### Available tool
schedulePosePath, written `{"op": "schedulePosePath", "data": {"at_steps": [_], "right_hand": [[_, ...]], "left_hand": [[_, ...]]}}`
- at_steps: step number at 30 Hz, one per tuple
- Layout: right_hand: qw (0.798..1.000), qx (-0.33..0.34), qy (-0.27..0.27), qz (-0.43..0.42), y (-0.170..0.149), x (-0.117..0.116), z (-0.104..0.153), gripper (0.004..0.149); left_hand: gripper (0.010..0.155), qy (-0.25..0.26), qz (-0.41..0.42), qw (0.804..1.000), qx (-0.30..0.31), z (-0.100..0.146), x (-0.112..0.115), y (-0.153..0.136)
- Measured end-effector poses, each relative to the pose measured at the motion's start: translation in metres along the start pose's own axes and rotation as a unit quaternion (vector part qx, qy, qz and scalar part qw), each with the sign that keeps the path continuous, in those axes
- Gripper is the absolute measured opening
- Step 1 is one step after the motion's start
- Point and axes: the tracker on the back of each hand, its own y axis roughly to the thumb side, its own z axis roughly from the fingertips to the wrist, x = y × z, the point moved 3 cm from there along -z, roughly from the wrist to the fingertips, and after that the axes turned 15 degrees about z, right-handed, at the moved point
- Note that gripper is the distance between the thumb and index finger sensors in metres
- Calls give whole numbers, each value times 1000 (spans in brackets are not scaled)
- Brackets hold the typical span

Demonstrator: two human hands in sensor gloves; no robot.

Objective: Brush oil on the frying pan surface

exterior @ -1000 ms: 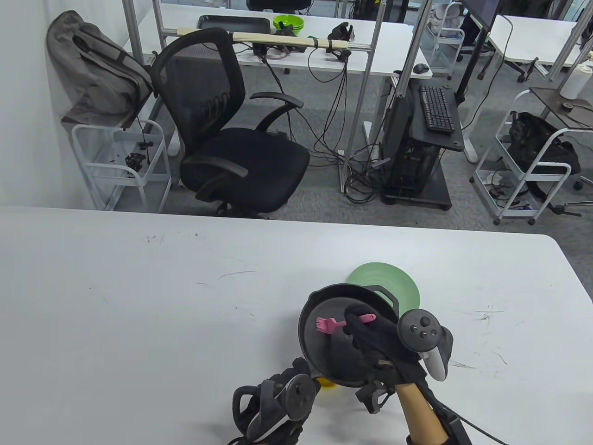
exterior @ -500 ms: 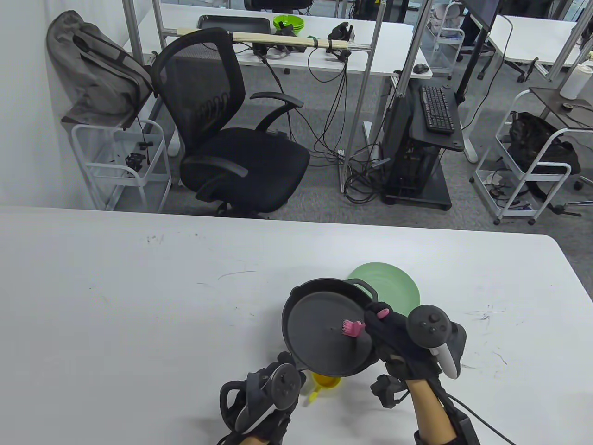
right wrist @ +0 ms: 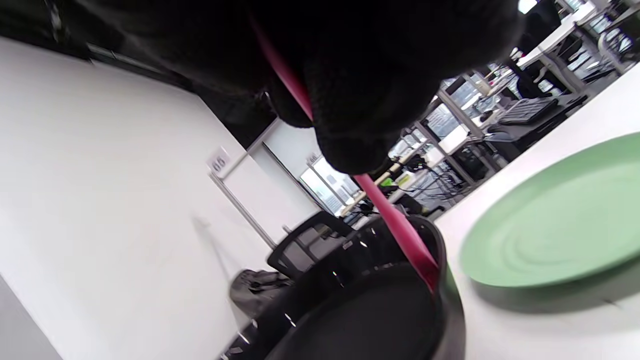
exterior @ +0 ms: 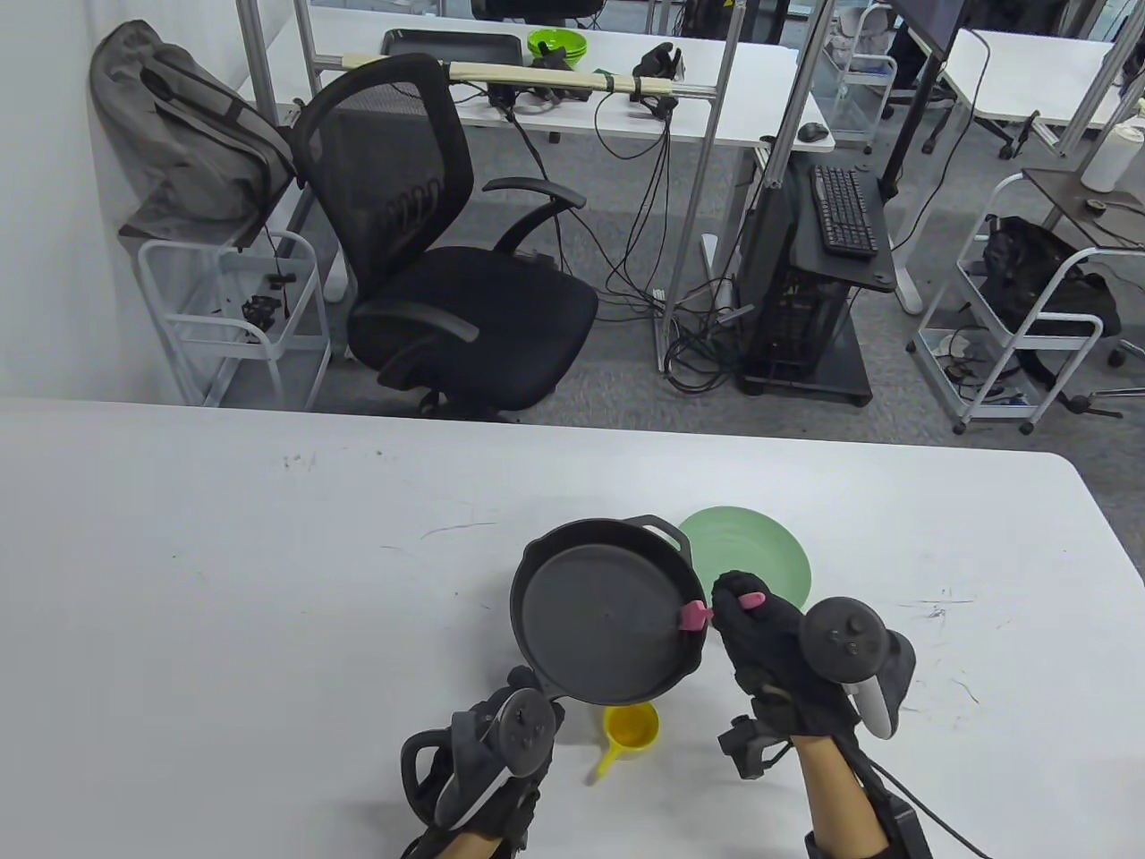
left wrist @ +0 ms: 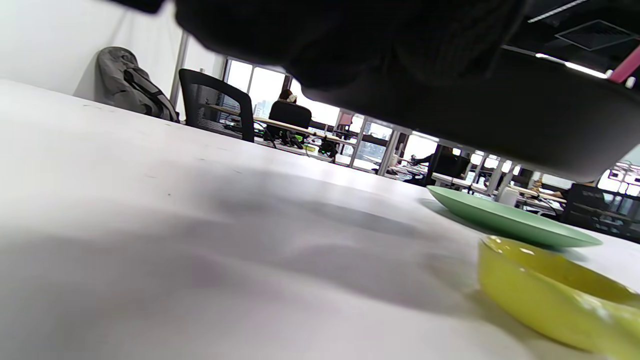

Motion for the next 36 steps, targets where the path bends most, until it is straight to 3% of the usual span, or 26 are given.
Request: {"op": "schedulePosePath", "data": {"at_steps": [5,10,13,17,21,23,28,32,36], "right_hand": [[996,24,-22,-89,1,13,4,40],[991,106,21,-82,15,11,4,39],[981,164,88,-59,28,-3,6,40],[970,201,136,23,45,-24,10,40],[962,207,168,62,53,-45,12,40],[949,220,212,79,58,-59,15,40],[925,241,238,172,71,-78,23,39],[917,249,282,136,75,-94,28,39],[917,249,279,140,75,-97,28,39]], "left_hand": [[63,15,7,1000,-24,-4,-10,-14],[63,30,9,998,-48,-6,-19,-28],[63,35,7,998,-56,-7,-21,-32],[63,34,8,998,-58,-7,-22,-33],[63,33,5,998,-55,-7,-21,-32],[63,32,3,998,-54,-7,-20,-32],[63,30,3,998,-52,-7,-20,-32],[63,30,3,998,-50,-7,-19,-31],[63,29,2,998,-48,-7,-18,-31]]}}
